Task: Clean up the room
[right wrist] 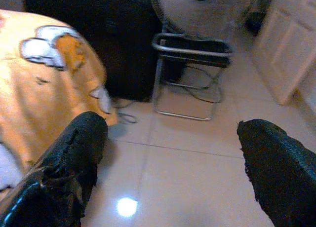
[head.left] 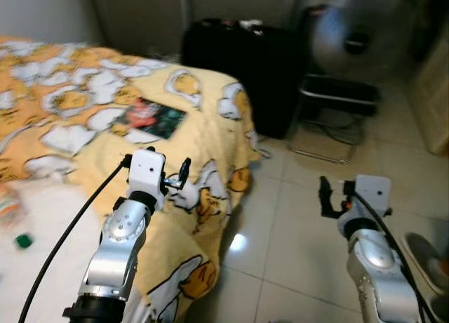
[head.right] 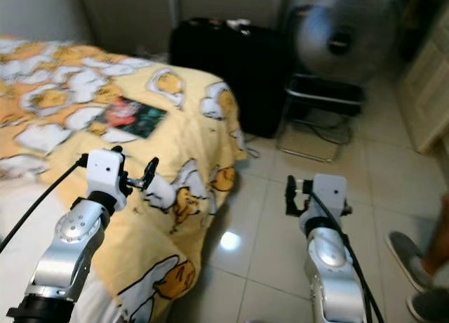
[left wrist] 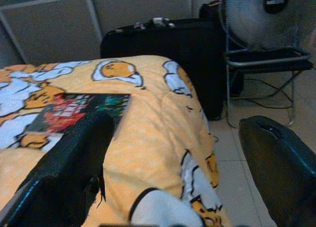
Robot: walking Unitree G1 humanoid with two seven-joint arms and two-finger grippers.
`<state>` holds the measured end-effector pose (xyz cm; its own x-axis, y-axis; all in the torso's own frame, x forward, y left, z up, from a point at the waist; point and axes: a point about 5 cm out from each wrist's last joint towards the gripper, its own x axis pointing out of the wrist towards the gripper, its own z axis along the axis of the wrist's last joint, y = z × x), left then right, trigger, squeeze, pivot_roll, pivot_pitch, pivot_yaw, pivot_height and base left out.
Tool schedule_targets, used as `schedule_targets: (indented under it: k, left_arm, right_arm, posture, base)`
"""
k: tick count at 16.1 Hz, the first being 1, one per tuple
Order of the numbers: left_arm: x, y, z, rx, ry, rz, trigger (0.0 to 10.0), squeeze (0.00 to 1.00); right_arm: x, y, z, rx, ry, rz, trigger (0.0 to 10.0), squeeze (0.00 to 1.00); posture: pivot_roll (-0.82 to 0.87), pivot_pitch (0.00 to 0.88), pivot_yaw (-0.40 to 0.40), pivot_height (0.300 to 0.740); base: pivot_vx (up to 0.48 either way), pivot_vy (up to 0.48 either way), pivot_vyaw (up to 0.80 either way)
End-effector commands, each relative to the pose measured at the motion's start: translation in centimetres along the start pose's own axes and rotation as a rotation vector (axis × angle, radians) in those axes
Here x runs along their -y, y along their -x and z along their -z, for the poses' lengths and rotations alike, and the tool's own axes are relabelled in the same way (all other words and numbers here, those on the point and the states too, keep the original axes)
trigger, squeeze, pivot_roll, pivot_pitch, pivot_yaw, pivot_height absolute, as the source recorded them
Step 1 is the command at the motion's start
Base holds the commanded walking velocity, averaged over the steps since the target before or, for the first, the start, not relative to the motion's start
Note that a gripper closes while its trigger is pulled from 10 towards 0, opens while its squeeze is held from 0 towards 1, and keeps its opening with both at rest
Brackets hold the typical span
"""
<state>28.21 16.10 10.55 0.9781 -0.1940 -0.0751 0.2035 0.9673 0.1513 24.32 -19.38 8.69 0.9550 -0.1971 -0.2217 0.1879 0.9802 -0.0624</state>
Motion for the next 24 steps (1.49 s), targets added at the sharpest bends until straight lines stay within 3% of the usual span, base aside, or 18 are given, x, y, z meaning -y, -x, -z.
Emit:
schedule_targets:
  k: [1, 6, 14, 24]
  left_arm:
    - [-0.28, 0.03, -0.27, 0.007, -0.007, -0.014, 10.0, 0.00]
    - [-0.40, -0.06, -0.29, 0.009, 0.000, -0.019, 10.0, 0.00]
    - [-0.17, -0.07, -0.35, 0.015, 0.004, -0.010, 10.0, 0.00]
    - [-0.25, -0.05, -0.28, 0.013, 0.005, -0.015, 10.0, 0.00]
  right_arm:
    - [-0.22, -0.07, -0.24, 0.005, 0.016, -0.017, 10.0, 0.00]
    - [-0.61, -0.25, -0.57, 0.018, 0.053, -0.058, 10.0, 0.00]
    - [-0.69, -0.42, -0.29, -0.001, 0.007, -0.053, 10.0, 0.00]
    - [-0.97, -0.62, -0.36, 0.004, 0.083, -0.082, 10.0, 0.00]
  posture:
    - [-0.11, 0.000, 0.025, 0.740]
    - [-0.11, 0.000, 0.021, 0.740]
    - [-0.11, 0.000, 0.017, 0.740]
    - [-0.11, 0.000, 0.015, 0.740]
  base:
    - [0.247, 0.000, 0.00]
    - [0.261, 0.000, 0.00]
    - [0.284, 0.000, -0.10]
    - [0.283, 0.000, -0.08]
